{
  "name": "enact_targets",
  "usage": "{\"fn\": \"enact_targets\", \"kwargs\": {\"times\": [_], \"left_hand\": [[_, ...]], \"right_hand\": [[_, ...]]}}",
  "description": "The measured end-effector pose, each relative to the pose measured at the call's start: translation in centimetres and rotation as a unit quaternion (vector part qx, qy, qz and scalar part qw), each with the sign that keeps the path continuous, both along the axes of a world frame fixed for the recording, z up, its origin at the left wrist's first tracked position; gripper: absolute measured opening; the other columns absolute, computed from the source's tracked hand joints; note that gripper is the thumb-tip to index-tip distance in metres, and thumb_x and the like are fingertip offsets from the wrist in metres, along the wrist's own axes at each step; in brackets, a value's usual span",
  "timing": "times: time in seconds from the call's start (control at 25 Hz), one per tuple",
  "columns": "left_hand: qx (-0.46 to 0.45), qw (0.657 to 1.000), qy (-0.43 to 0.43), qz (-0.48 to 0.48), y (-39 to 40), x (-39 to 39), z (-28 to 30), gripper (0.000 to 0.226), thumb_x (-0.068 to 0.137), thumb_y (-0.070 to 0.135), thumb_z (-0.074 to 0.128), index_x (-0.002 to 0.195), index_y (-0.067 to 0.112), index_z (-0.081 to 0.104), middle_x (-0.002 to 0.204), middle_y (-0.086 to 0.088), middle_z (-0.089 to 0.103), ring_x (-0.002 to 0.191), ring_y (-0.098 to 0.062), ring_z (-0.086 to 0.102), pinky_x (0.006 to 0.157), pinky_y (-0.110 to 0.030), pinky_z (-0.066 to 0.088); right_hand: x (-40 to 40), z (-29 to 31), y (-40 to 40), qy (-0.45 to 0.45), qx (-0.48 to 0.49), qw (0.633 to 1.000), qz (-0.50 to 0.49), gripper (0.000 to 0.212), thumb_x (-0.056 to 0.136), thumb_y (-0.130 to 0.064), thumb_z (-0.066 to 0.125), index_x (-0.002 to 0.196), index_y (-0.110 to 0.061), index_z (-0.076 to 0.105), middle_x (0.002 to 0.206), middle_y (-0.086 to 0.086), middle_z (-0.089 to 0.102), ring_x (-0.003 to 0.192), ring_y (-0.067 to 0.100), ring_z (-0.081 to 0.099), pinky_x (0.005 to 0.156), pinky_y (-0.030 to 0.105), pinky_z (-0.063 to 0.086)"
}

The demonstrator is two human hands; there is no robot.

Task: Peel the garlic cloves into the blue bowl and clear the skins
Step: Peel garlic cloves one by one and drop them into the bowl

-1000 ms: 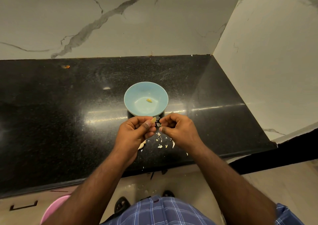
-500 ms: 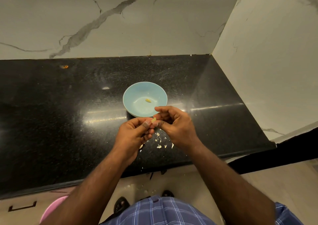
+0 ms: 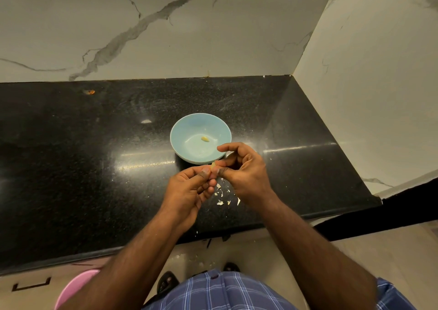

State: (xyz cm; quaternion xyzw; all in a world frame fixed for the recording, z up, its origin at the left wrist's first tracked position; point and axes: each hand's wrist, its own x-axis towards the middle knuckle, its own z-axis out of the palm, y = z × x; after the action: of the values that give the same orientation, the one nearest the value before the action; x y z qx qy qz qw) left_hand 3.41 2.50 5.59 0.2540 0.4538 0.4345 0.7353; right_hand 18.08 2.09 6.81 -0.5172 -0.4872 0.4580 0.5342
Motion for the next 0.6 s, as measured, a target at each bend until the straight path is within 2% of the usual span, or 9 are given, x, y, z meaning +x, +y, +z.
{"fn": "enact_targets", "kwargs": {"times": [0.24,0.44,0.6], "left_hand": [[0.039,0.999,0.022,-0.004,0.7,-0.9,0.0,0.012,0.096,0.005,0.061,0.100,0.003,0.071,0.081,-0.009,0.072,0.070,-0.011,0.065,0.065,-0.018,0.057],[0.056,0.998,0.027,-0.012,0.7,-1.0,0.1,0.012,0.092,0.004,0.062,0.100,0.001,0.071,0.081,-0.011,0.071,0.071,-0.012,0.066,0.066,-0.019,0.057],[0.054,0.998,0.014,-0.020,0.7,-1.4,0.2,0.014,0.088,0.006,0.065,0.100,0.002,0.071,0.082,-0.012,0.072,0.072,-0.013,0.068,0.068,-0.019,0.059]], "right_hand": [[1.1,0.2,0.4,0.082,-0.079,0.992,0.058,0.039,0.085,0.009,0.073,0.121,-0.004,0.064,0.091,0.015,0.073,0.084,0.022,0.072,0.075,0.030,0.058],[0.9,0.3,0.3,0.076,-0.079,0.992,0.062,0.039,0.084,0.008,0.075,0.120,-0.004,0.064,0.090,0.011,0.075,0.085,0.022,0.074,0.073,0.031,0.060],[1.0,0.2,0.3,0.127,-0.113,0.983,0.065,0.036,0.082,0.013,0.072,0.114,-0.004,0.067,0.089,0.015,0.074,0.078,0.025,0.072,0.071,0.031,0.060]]}}
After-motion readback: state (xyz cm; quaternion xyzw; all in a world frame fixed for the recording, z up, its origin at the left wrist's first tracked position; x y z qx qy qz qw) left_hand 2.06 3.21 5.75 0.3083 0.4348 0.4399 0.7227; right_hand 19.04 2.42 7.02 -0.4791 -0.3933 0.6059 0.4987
